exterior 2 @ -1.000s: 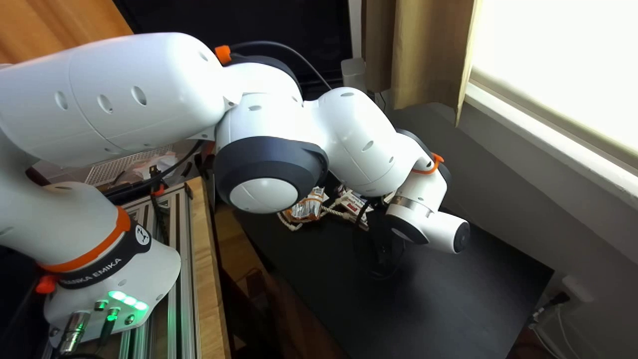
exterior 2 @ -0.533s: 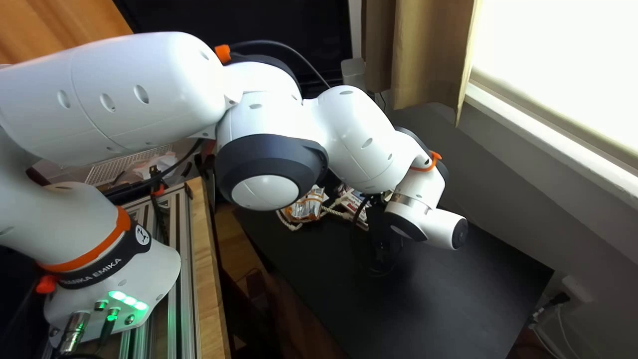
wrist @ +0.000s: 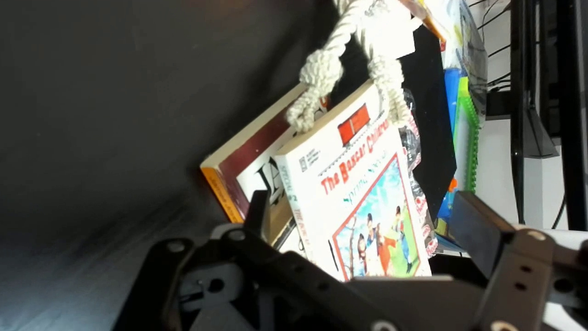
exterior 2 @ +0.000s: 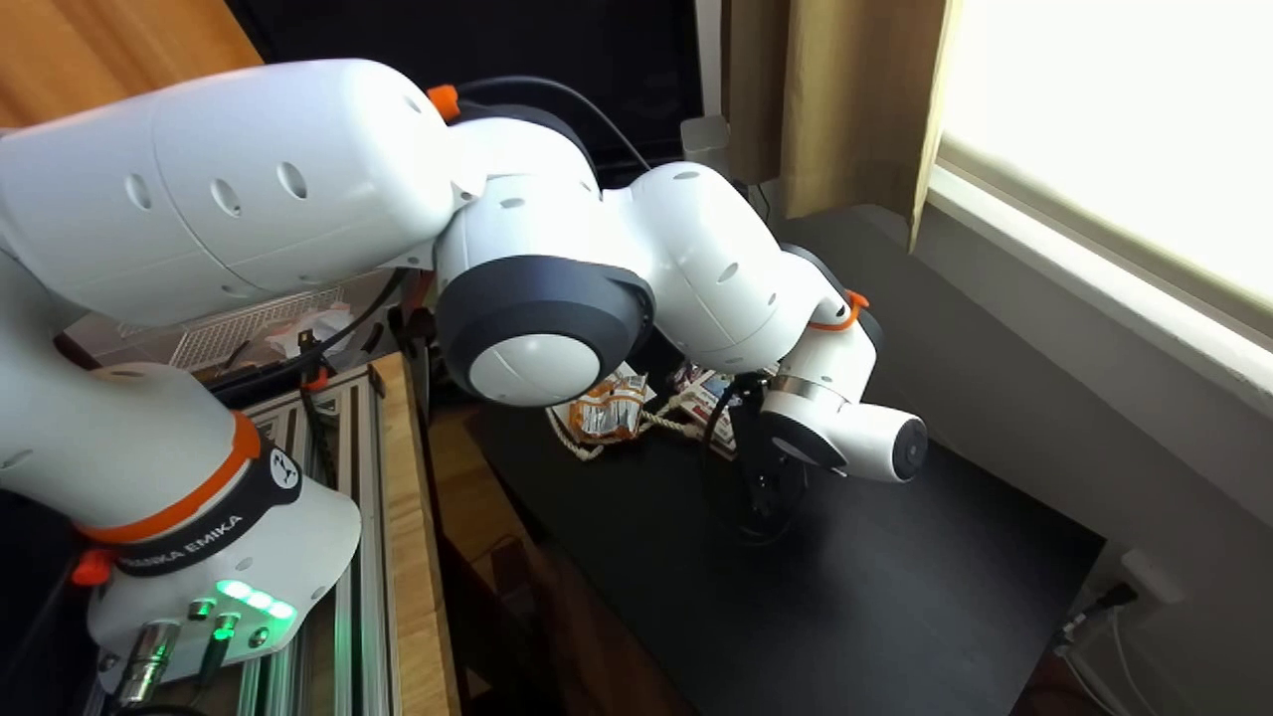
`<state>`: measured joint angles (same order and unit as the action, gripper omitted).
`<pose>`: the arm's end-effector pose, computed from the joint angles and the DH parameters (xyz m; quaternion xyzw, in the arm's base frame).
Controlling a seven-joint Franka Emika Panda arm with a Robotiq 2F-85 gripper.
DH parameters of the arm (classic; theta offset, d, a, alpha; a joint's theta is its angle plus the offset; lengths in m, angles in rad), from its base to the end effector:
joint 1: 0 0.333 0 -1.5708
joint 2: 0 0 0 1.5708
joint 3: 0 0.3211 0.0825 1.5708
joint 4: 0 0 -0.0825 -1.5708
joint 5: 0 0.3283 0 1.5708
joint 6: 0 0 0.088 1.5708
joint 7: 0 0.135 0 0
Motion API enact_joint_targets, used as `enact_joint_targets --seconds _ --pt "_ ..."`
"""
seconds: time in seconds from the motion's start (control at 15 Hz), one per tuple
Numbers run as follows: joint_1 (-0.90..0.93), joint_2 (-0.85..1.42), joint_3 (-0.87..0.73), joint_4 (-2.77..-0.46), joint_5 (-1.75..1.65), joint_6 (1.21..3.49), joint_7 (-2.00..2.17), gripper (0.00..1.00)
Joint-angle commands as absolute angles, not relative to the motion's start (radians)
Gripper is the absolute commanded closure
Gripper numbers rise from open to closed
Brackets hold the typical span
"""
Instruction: Move one book to the right
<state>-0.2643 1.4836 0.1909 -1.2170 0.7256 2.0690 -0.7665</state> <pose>0.5684 -0.0010 -0.1167 -0.8917 0.0004 0.1146 0.4379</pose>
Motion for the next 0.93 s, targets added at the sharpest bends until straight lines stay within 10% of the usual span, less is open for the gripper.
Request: enact_joint_targets --seconds 0.0,0.53,0.87 --pt "-0.263 1.484 0.199 -1.24 0.722 2.073 -0.762 0.0" --pt "-0.257 1.485 0.181 -1.26 0.724 2.071 -0.768 0.0" --pt "-0.225 1.485 0.137 -1.252 0.793 2.052 -0.801 0.22"
